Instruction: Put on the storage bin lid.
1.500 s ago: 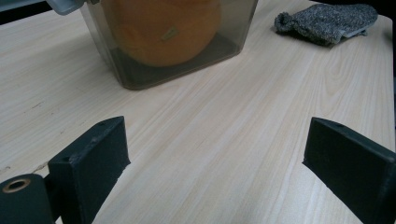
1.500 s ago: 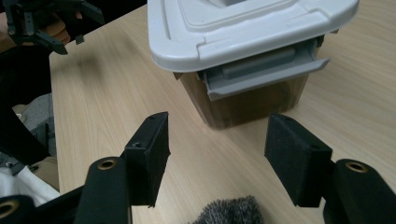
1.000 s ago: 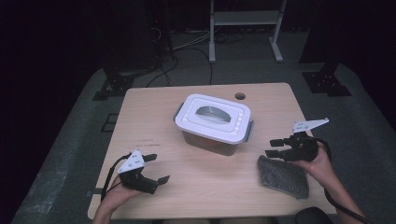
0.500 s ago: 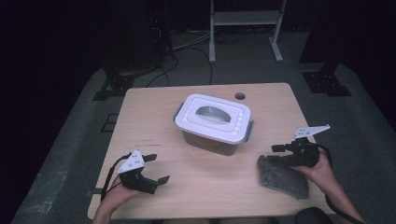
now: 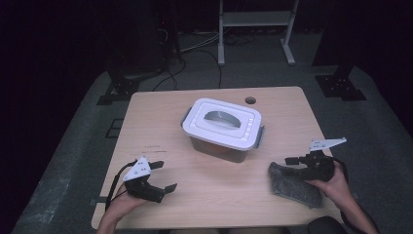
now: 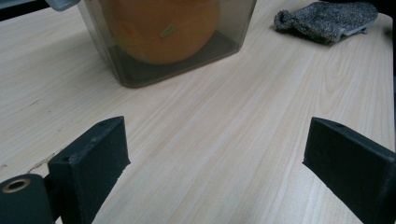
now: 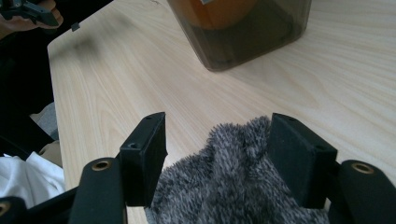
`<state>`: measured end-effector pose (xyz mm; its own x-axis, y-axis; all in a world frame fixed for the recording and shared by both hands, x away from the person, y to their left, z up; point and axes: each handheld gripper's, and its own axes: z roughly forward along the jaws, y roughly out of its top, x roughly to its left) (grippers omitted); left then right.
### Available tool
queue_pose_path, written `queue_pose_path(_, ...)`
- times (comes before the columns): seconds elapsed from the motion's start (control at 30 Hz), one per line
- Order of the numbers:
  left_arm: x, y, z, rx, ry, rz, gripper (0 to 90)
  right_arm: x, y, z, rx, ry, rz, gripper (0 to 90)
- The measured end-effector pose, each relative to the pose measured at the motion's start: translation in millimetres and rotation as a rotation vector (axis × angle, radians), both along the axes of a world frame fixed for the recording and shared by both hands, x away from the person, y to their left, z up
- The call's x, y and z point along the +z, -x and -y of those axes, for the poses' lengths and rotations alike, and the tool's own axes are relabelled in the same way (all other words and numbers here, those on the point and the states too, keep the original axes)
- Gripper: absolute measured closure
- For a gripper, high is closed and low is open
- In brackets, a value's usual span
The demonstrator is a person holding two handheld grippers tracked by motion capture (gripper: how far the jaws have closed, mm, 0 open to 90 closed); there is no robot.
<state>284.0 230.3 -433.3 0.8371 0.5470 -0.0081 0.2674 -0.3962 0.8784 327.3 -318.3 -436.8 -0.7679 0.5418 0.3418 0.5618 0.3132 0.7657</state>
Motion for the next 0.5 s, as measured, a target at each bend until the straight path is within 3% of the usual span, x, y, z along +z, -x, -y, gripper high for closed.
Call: queue_pose_path(0.5, -0.3, -0.2, 0.5, 0.000, -0.002, -0.001, 5.7, -6.2, 10.4, 2.1, -0.001, -0.015, 0.004, 35.6)
